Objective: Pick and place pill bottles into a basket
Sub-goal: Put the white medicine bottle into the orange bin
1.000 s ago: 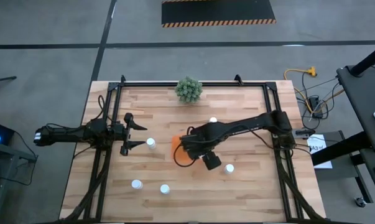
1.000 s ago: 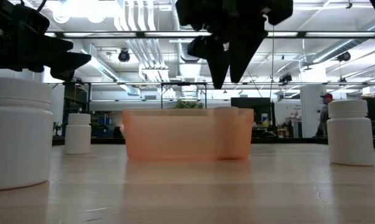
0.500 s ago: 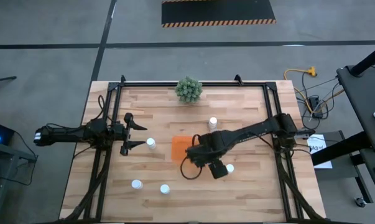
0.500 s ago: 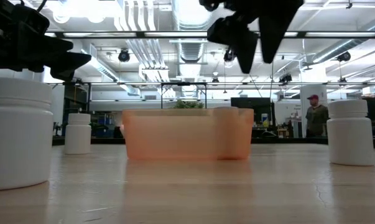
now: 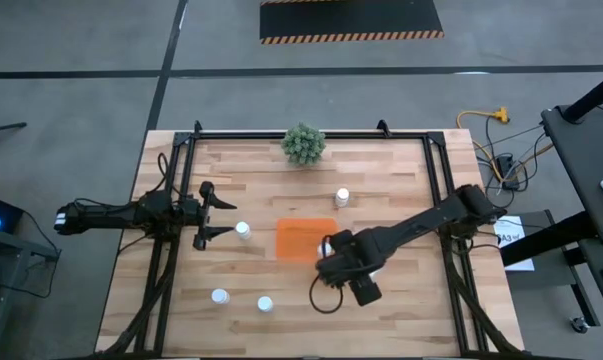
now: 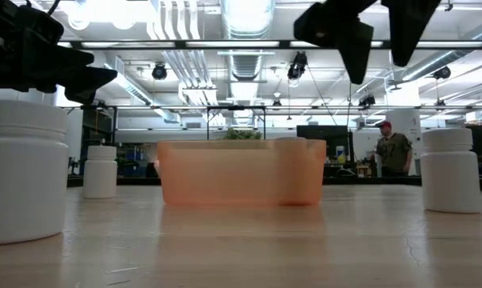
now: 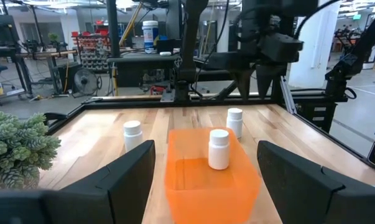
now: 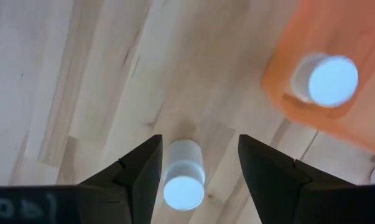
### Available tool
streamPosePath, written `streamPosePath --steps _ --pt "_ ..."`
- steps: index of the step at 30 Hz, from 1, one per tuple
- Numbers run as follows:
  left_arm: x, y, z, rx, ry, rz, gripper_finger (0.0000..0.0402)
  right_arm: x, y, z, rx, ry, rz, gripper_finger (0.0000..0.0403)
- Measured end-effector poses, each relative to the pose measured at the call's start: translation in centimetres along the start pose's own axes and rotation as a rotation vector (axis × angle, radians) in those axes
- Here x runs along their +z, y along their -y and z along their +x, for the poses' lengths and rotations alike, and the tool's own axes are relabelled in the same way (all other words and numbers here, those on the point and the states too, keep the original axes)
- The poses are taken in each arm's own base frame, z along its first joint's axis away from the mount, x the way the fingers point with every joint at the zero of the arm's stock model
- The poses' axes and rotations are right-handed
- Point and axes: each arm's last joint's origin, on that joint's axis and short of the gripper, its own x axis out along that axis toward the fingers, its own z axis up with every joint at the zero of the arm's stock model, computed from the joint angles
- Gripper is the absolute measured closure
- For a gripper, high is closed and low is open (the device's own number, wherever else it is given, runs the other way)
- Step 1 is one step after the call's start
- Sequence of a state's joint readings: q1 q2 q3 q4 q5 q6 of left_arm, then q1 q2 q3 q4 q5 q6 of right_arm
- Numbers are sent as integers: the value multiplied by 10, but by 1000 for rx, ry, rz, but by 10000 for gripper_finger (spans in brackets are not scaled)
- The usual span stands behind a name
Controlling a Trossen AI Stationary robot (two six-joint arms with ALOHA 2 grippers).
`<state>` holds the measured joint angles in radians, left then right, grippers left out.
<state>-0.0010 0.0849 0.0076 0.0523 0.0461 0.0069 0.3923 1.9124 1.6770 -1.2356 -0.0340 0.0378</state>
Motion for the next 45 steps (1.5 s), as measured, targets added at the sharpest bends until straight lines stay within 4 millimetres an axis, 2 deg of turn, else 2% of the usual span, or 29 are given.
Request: streamPosePath --steps 9,14,21,26,45 --pt "0 0 0 0 0 0 136 -47 2 -7 5 113 147 202" --pt "0 0 0 0 -1 0 136 -63 0 4 2 82 191 202" --pt "0 0 0 0 0 0 136 -61 -2 19 10 79 187 202" --pt "0 0 0 0 0 0 136 -61 -4 22 10 74 186 202" --pt "0 0 0 0 0 0 136 -72 -7 49 11 54 203 202"
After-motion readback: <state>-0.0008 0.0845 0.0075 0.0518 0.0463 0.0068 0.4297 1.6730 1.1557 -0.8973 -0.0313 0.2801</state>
